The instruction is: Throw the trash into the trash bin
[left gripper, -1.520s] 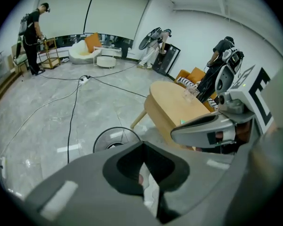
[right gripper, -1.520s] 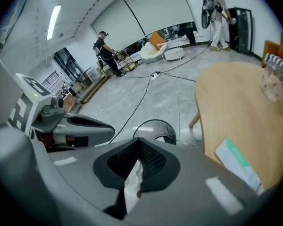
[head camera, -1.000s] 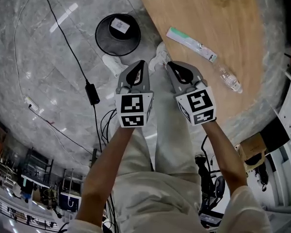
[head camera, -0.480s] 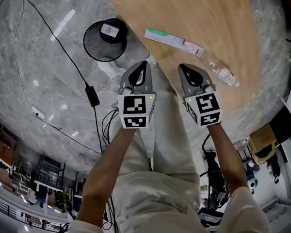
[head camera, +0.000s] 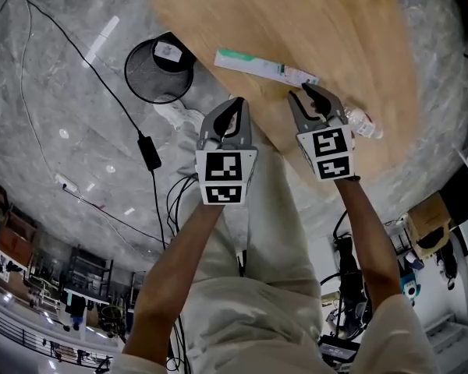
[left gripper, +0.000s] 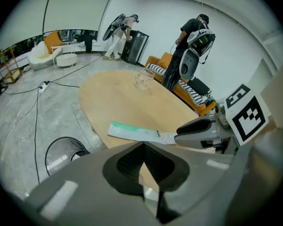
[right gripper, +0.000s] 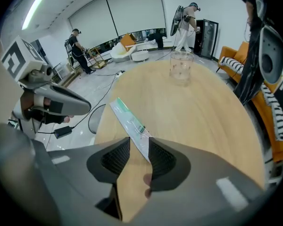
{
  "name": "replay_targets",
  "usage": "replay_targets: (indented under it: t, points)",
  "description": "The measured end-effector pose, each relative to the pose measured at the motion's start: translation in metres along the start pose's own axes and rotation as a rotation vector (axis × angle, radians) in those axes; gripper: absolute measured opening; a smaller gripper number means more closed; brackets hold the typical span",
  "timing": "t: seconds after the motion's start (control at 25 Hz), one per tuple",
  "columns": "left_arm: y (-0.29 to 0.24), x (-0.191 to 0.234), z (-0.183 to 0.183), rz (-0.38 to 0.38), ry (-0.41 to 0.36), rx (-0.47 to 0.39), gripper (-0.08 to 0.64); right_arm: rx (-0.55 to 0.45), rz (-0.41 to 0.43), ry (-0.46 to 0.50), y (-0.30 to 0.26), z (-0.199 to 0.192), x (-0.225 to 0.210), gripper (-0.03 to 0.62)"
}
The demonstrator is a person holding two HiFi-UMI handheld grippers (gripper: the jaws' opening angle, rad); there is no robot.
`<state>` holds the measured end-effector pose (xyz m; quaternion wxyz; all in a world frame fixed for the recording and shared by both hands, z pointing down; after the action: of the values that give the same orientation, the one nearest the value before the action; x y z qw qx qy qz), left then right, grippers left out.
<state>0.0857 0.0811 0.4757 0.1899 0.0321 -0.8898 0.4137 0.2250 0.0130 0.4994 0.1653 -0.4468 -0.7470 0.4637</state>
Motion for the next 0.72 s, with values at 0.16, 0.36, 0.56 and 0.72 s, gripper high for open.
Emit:
replay_targets:
  t: [0.16, 0.36, 0.56, 0.72]
  points:
    - [-0.007, -0.004, -0.004, -0.001, 0.009, 0.01, 0.001, 0.026, 0.022, 0.078, -0.013, -0.003, -0.006, 0.194]
    - [-0.014, 0.0, -0.006, 0.007, 0.019, 0.009, 0.001, 0.068, 0.051, 0.197, -0.03, -0.004, -0.005, 0.22]
    - [-0.012, 0.006, -0.01, 0.013, 0.031, 0.008, 0.001, 0.127, 0.037, 0.274, -0.04, -0.015, -0.003, 0.163]
    - [-0.01, 0.012, -0.008, 0.024, 0.037, -0.003, 0.001, 0.117, 0.035, 0.267, -0.037, -0.013, -0.004, 0.123]
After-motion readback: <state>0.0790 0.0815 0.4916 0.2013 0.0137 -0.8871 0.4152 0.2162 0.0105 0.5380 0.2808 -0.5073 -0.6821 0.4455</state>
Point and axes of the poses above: the fingertips, and each gripper's own axes: y backward along the fingers, x to its left, z out of its top, the point moved 5 cm from there along y, backward along the fingers, and after that the axes turned 9 degrees about -x, right-handed, at the moved point
